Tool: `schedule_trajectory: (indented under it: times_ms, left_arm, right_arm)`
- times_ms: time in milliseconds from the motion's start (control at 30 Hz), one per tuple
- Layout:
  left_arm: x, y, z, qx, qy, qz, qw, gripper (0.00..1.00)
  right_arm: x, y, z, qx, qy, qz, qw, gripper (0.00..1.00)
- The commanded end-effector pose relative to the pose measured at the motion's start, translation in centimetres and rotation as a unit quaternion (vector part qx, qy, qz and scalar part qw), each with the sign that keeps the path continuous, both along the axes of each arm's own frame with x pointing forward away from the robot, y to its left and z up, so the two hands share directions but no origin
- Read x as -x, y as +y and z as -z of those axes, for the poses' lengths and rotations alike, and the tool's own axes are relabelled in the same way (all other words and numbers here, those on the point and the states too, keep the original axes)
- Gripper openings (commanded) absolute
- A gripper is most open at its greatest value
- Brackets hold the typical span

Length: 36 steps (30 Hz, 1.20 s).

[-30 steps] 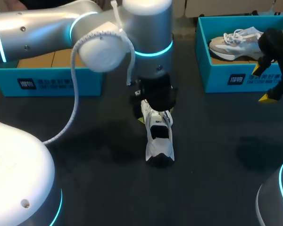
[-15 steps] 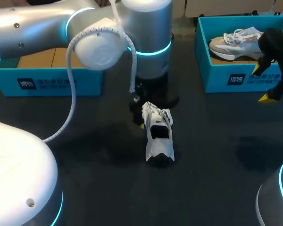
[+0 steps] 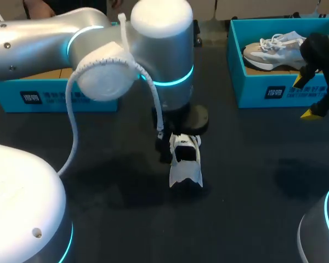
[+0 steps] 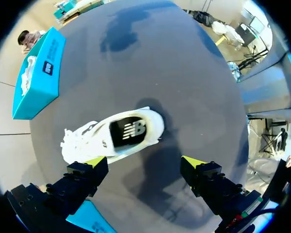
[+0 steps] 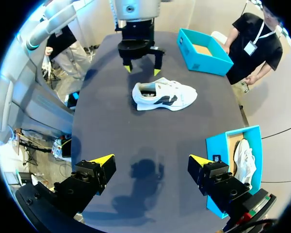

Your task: Take the shoe out of the shoebox, open the shoe tongue, remove and reinsert the insole, then place the shoe into the shoebox

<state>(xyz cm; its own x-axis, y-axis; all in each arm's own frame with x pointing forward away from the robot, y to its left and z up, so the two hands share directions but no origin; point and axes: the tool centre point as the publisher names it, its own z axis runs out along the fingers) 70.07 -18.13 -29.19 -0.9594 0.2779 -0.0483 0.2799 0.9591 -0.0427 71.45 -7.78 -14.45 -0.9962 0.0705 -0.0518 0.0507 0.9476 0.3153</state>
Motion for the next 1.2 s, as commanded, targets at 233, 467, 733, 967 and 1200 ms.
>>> schedule_trajectory:
  times_ms: [233,467,733,967,1200]
  left_arm:
    - [1.6,-1.1,1.8,0.009,0.008,-0.043,0.999,1.00]
    - [2.8,-2.2,3.1,0.009,0.011,-0.059,0.998,1.00]
    - [3.8,-3.6,5.2,0.002,0.007,-0.064,0.998,1.00]
    - [3.7,-3.9,6.5,-0.004,0.008,-0.080,0.997,1.00]
    - [3.5,-4.1,7.3,-0.008,0.009,-0.086,0.996,1.00]
  right_arm:
    - [-0.1,0.1,0.0,0.001,0.001,0.000,1.000,1.00]
    - [-0.1,0.1,0.0,0.001,0.001,0.000,1.000,1.00]
    - [-0.1,0.1,0.0,0.001,0.001,0.000,1.000,1.00]
    - [-0.1,0.1,0.0,0.001,0.001,0.000,1.000,1.00]
    - [-0.1,0.1,0.0,0.001,0.001,0.000,1.000,1.00]
